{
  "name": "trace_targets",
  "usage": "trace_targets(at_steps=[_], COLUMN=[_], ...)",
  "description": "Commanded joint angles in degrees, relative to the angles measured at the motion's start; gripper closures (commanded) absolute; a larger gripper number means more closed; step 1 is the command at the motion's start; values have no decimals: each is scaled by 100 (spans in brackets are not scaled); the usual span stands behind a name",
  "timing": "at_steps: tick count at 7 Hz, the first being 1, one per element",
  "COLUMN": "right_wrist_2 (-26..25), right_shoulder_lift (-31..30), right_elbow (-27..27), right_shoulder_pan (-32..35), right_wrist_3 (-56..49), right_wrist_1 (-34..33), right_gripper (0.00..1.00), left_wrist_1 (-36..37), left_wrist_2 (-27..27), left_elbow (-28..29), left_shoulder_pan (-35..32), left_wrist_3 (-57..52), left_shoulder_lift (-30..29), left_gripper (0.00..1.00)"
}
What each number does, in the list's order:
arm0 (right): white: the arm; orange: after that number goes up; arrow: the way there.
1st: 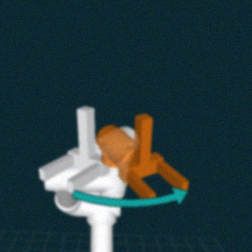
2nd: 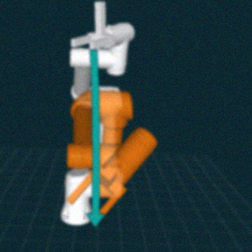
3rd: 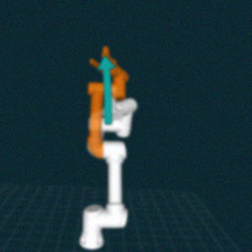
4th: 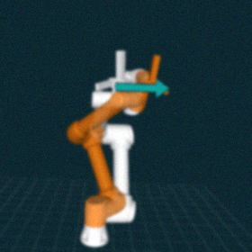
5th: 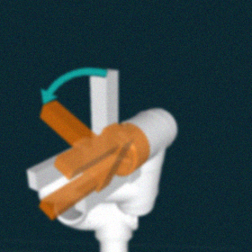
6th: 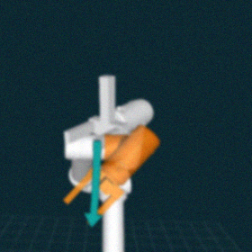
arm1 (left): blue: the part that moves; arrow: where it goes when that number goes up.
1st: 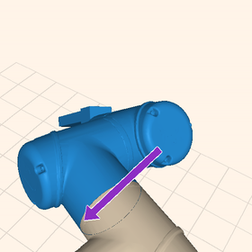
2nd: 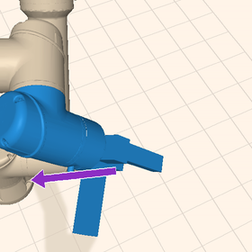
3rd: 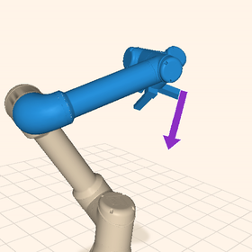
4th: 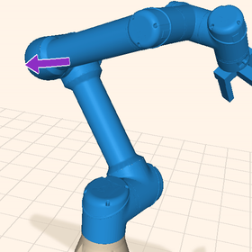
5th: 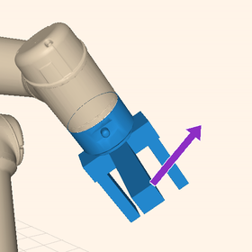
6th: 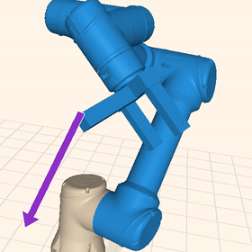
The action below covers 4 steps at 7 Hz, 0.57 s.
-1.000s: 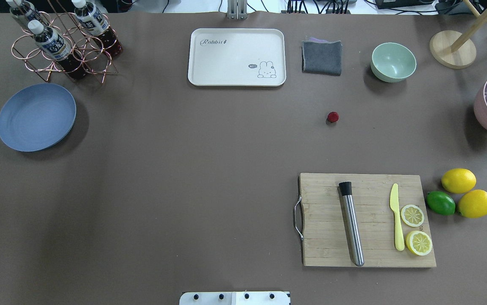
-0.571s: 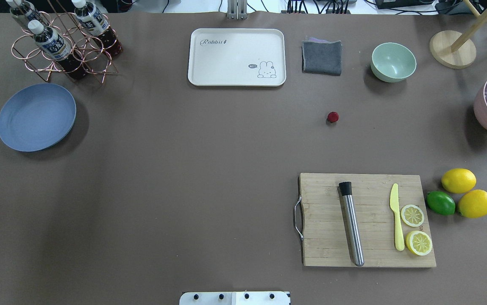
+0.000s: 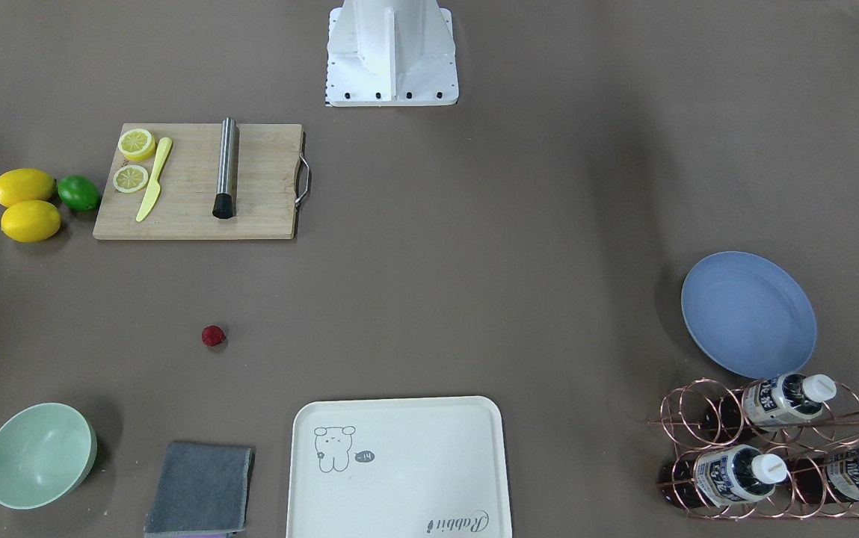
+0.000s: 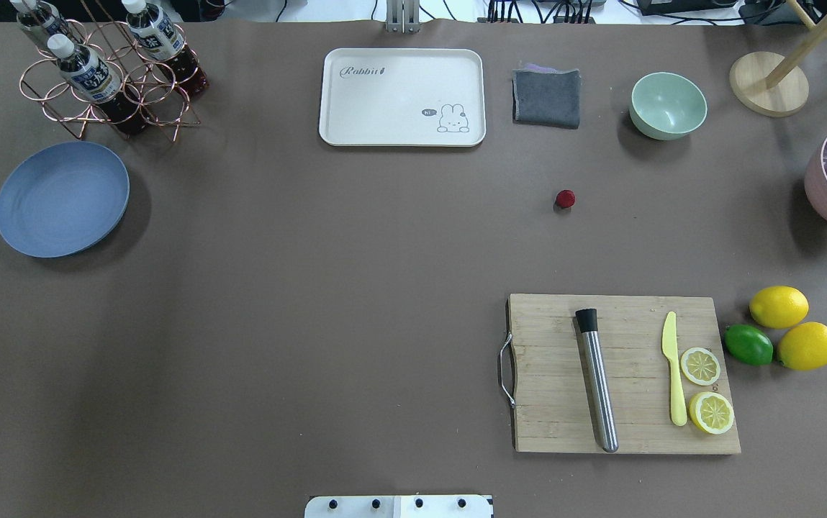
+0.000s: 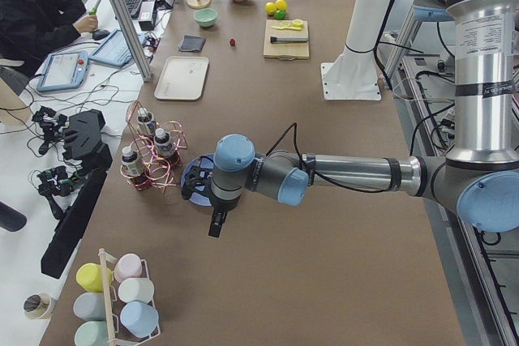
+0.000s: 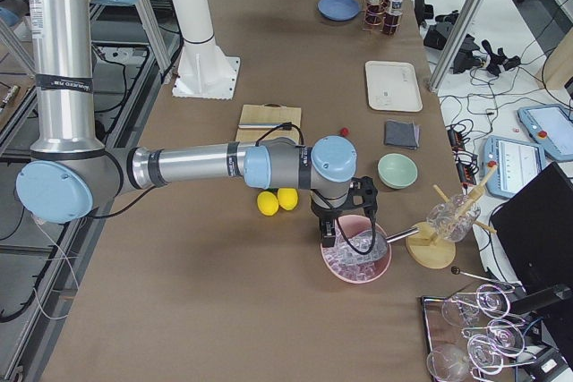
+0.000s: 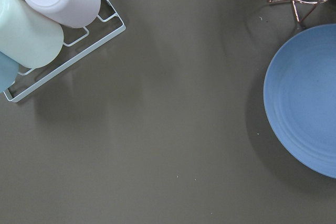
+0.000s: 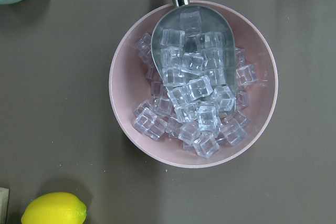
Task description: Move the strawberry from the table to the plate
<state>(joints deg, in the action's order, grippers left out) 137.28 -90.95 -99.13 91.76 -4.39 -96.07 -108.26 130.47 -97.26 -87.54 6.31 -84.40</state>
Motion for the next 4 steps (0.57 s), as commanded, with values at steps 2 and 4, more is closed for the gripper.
trace_targets(at_steps=[2,4], right_wrist_2=[0,-17], right_shoulder_lift=[7,-2], right_elbow=[-1,-1], right_shoulder_pan=[9,26], right_wrist_3=[0,0], right_wrist_1=[0,0], right_gripper=[0,0], left_wrist_1=[-2,-20], left_wrist_2=[13,4], left_elbow=[-20,32], left_shoulder_pan=[0,0], left_wrist_3=[11,-6], left_shoulder_lift=[-50,-50], left_gripper=[2,2])
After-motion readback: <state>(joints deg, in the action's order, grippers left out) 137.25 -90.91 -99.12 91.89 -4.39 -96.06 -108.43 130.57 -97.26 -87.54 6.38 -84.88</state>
